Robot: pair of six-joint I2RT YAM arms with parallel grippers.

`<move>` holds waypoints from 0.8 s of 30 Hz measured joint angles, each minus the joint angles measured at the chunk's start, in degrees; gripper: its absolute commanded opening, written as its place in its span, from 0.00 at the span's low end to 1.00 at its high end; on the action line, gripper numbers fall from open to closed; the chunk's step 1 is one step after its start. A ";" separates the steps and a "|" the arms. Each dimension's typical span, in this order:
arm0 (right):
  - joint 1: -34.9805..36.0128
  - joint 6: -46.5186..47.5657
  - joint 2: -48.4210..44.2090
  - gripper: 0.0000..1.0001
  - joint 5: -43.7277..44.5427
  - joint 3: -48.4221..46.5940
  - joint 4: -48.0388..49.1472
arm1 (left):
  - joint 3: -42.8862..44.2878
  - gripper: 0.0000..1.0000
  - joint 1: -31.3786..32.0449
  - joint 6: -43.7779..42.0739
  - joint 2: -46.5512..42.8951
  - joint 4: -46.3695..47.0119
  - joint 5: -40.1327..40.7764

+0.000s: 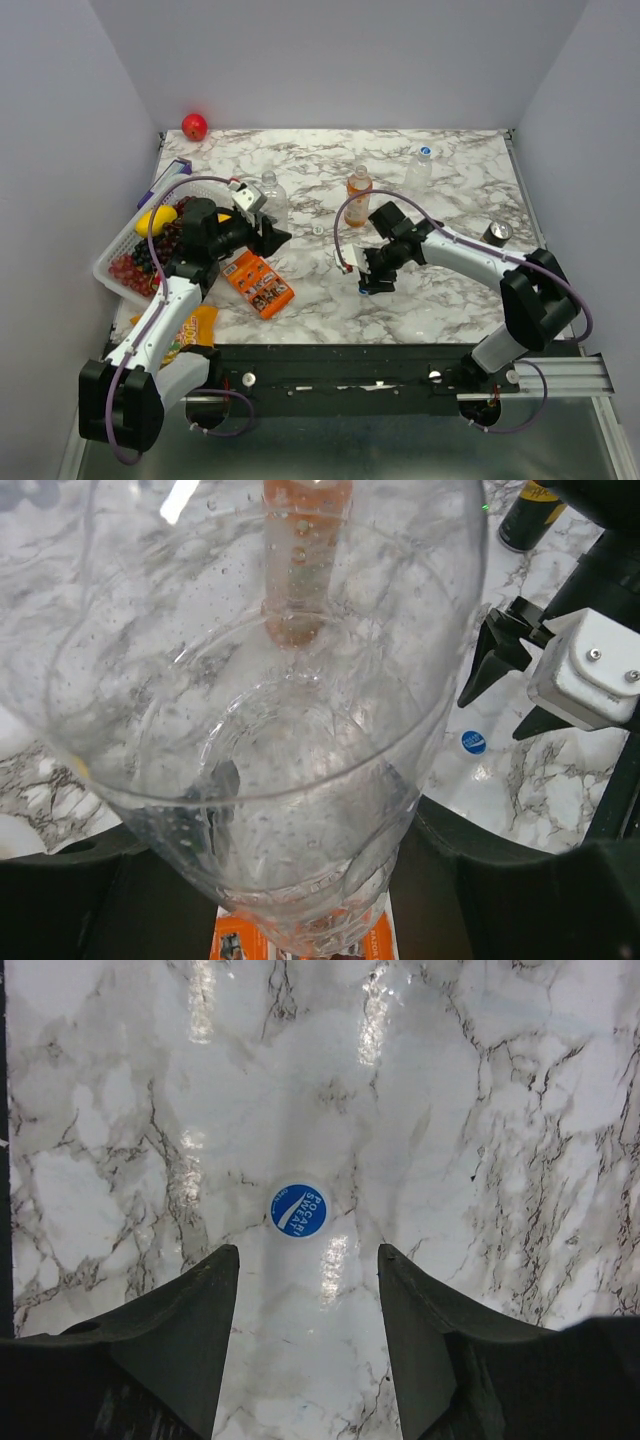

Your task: Screw on the bottle caps

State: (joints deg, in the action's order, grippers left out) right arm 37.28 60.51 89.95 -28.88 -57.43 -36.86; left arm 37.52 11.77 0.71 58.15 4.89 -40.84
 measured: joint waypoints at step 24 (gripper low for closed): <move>4.94 2.91 7.87 0.59 2.69 -0.04 2.62 | -0.92 0.00 -2.08 0.68 -1.25 -1.16 1.42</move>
State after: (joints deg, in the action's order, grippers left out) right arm 42.22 63.42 97.82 -26.20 -57.47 -34.24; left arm 36.60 9.69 1.39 56.90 3.73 -39.42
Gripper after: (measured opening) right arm 0.597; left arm 0.643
